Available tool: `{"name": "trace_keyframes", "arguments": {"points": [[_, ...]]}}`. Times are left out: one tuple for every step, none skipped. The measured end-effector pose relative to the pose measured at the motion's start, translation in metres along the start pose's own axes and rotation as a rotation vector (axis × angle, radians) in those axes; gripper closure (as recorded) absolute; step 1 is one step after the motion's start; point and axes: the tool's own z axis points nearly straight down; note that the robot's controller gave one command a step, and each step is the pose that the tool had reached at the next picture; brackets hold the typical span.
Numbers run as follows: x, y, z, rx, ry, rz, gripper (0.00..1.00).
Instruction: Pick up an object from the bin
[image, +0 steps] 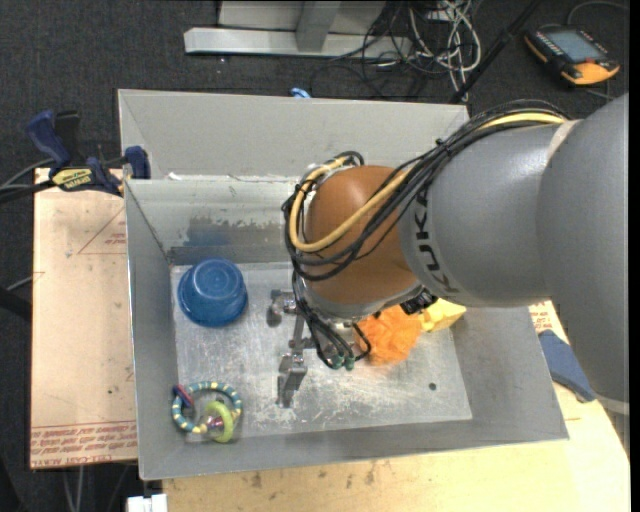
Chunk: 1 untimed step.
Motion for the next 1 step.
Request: {"name": "trace_keyframes", "arguments": {"points": [[0.0183, 0.0516, 0.0507, 0.000, -0.005, -0.077, 0.00]]}}
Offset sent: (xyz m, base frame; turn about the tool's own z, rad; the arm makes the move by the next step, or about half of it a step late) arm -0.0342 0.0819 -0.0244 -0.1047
